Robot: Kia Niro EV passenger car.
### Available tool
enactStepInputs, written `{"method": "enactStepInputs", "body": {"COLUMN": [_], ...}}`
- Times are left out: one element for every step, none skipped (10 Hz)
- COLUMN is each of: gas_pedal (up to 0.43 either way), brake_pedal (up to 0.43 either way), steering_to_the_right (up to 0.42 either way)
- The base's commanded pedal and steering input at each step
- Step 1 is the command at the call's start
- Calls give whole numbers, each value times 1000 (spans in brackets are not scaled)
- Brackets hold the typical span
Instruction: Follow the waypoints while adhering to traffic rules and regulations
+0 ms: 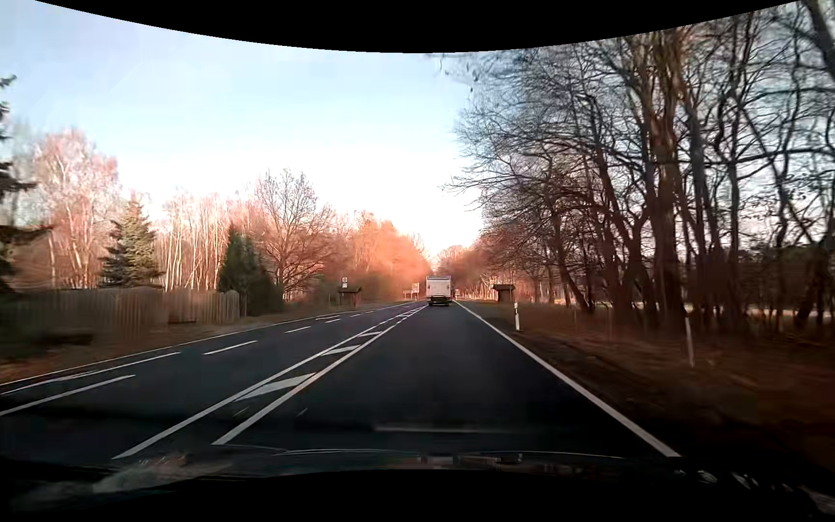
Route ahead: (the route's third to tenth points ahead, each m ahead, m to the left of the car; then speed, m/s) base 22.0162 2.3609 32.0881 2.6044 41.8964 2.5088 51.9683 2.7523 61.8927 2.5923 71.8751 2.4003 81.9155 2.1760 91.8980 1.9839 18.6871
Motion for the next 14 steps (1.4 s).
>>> {"method": "enactStepInputs", "body": {"gas_pedal": [157, 157, 150, 150, 150, 150, 138, 138, 138, 130, 130, 130, 130, 130], "brake_pedal": [0, 0, 0, 0, 0, 0, 0, 0, 0, 0, 0, 0, 0, 0], "steering_to_the_right": [-1, -1, -1, -1, -1, 0, 0, -1, 0, 0, 0, 0, 0, 0]}}
